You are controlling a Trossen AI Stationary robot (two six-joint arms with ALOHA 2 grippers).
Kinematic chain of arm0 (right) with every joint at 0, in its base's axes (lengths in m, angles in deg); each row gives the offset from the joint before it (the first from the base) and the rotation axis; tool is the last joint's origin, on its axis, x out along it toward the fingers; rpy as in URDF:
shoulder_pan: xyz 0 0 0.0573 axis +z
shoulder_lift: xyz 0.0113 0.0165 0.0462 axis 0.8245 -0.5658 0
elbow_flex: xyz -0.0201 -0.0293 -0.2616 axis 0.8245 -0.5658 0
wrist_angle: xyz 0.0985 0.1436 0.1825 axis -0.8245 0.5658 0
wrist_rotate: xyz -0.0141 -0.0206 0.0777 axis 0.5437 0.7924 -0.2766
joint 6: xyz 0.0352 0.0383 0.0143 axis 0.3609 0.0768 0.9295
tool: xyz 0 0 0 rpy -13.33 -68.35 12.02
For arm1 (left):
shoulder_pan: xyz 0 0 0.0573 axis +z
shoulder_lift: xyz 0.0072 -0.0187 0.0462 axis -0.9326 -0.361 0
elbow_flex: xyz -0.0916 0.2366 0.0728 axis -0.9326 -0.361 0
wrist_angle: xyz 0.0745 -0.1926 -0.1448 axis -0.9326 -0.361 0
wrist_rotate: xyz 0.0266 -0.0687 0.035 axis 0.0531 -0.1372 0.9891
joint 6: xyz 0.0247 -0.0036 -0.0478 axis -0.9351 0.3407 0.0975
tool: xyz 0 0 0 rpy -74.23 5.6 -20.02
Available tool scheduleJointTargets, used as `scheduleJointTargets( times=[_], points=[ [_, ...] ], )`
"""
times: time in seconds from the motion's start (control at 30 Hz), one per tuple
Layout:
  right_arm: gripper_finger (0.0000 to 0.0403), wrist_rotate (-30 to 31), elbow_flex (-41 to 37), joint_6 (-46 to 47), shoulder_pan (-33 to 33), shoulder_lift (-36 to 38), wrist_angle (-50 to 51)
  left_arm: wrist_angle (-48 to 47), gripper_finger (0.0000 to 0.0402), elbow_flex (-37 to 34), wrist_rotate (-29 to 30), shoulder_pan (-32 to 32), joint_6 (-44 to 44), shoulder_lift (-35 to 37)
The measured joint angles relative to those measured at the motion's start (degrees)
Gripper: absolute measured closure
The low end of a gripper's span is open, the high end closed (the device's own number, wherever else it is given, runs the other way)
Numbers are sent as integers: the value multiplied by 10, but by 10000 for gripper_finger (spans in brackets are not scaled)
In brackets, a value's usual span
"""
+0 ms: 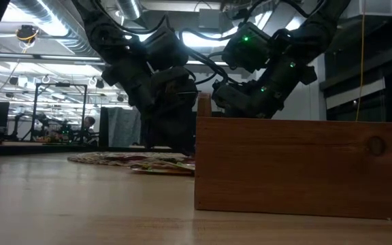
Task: Pick & Place Tea
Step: Put the red tea bag into the left section of the wooden organizer
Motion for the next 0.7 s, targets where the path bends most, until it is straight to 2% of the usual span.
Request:
scheduleJointTargets(
  times=[0.07, 0.3, 0.47, 0.7],
  points=[
    [350, 0, 0, -1, 0, 0, -3, 0, 394, 0, 1, 0, -1, 0],
    [350, -1, -2, -29, 0, 20, 7, -3, 399, 0, 6, 0, -27, 8],
    [350, 2, -2, -59, 0, 72, 27, -42, 399, 3, 50, -10, -68, 43],
    [350, -2, -1, -105, 0, 140, 39, -157, 399, 18, 137, -25, -167, 113]
  ],
)
